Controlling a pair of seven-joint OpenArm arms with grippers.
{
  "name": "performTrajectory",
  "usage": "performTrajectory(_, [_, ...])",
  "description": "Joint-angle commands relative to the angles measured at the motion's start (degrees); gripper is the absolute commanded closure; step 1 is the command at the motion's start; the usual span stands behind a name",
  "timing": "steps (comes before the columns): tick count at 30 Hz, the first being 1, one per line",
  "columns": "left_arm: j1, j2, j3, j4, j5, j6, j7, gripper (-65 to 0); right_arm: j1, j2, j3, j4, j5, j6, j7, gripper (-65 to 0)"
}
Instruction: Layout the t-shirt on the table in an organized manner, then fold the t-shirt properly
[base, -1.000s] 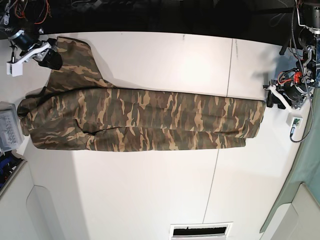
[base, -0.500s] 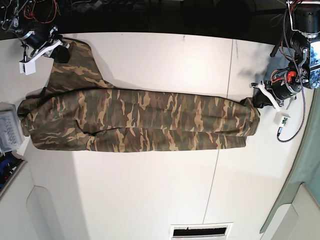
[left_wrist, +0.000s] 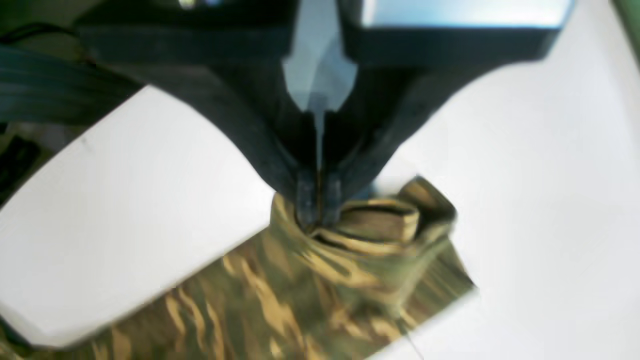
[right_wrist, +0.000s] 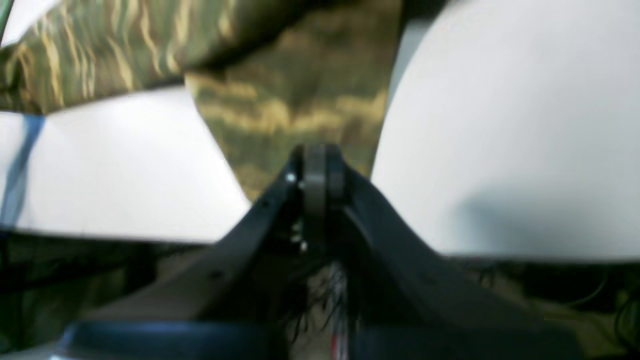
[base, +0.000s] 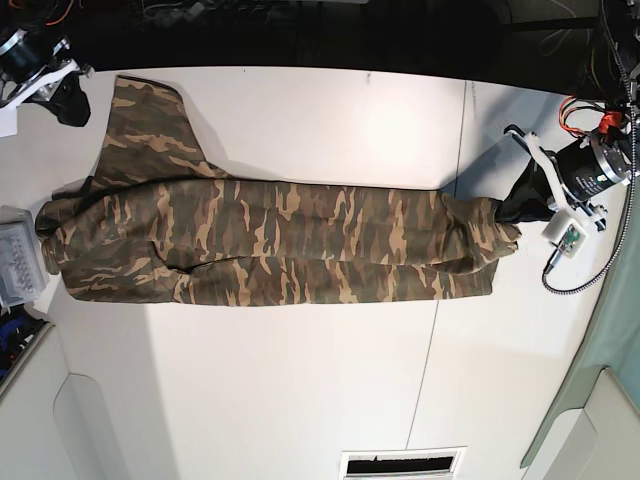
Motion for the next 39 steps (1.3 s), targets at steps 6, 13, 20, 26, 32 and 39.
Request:
performTrajectory(6, [-0.55,-0.92,-0.44,0.83,-0.15,1.42,-1.14,0.0,2.86,0.52,0.22,-4.13,-5.27,-2.62,6.84,-28.7])
performTrajectory(13, [-0.39,-0.09,-0.44,0.81,-0.09,1.42,-0.61,0.0,10.45,0.50,-4.83,-18.01,-6.91,-1.51,6.47,-30.4])
performTrajectory(20, [-0.37,0.00,-0.44,0.81,1.40,1.42,-0.59,0.0,10.69,0.44,-14.14,-21.03,-6.88,-2.95,5.73,-29.6])
performTrajectory(26, [-0.37,-0.02,-0.46,0.85,1.38,1.44,-0.66,0.0,10.69,-0.15,-14.51,-20.04,-3.78,-1.11,0.72,0.0])
performTrajectory(32, [1.29,0.00,-2.51,2.54,1.38,0.55,-0.63,0.0,6.49,0.00,-12.37,-13.75,2.67,0.39,-3.80,0.0])
performTrajectory(39, [8.74,-0.02,-12.44,17.38,1.18,1.60,1.84,0.0,-4.42,1.38,-5.60,3.43,7.17,0.92,-6.36,0.0])
